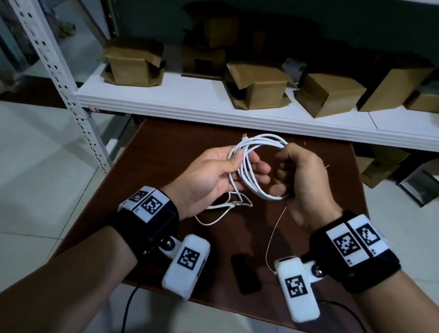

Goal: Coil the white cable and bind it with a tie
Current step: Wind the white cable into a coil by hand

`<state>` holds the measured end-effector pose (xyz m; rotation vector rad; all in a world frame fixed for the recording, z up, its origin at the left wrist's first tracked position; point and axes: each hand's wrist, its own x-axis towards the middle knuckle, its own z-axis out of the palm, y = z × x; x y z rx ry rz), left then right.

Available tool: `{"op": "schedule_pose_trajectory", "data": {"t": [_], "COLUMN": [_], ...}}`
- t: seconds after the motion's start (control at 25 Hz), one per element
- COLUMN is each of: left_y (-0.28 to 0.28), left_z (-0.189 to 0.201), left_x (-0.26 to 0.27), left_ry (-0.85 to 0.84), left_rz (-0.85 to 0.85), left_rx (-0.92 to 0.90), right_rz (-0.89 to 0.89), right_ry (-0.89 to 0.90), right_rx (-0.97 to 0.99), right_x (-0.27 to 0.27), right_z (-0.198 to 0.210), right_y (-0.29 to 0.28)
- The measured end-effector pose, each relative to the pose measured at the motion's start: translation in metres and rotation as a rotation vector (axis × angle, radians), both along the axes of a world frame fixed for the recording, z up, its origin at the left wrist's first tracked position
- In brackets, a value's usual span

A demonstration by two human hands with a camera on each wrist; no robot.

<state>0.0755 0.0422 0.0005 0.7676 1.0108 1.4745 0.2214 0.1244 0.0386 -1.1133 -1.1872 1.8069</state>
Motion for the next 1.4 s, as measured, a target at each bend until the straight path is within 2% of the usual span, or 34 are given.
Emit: {"op": "schedule_pose_trajectory", "data": {"t": [0.08, 0.28, 0.36, 0.52, 0.88, 0.96, 1.12, 1.28, 1.4], "left_y": [0.0, 0.0, 0.0, -0.001, -0.006, -0.008, -0.01, -0.013, -0.013], "left_z": [-0.001, 0.006, 0.009, 0.014, 0.016, 0.016, 0.012, 0.01, 0.011], "left_x": [0.0, 0.007, 0.007, 0.004, -0.001, 0.002, 0.01, 0.01, 0.01], "left_ry": [-0.005, -0.293, -0.323, -0.112, 0.058, 0.137, 0.369, 0.453, 0.491], "left_rz": [0.003, -0.005, -0.045, -0.031, -0.045, -0.037, -0.087, -0.186, -0.271], "left_rx": [-0.007, 0.071, 0.08, 0.045, -0.065, -0.098, -0.201, -0.28, -0.317], "right_rz": [0.001, -0.003, 0.023, 0.068, 0.228, 0.311, 0.45, 0.615, 0.675], "right_ry": [0.004, 0.079, 0.104, 0.103, 0.091, -0.006, -0.307, -0.395, -0.398], "right_rx": [-0.016, -0.094, -0.118, -0.168, -0.231, -0.174, 0.117, 0.162, 0.154], "right_x": [0.0, -0.002, -0.002, 0.002, 0.004, 0.005, 0.005, 0.007, 0.008], "right_z": [0.001, 0.003, 0.004, 0.007, 0.003, 0.0, -0.006, -0.012, -0.016], "right_y": [-0.002, -0.003, -0.001, -0.001, -0.003, -0.003, -0.009, -0.006, -0.008]}}
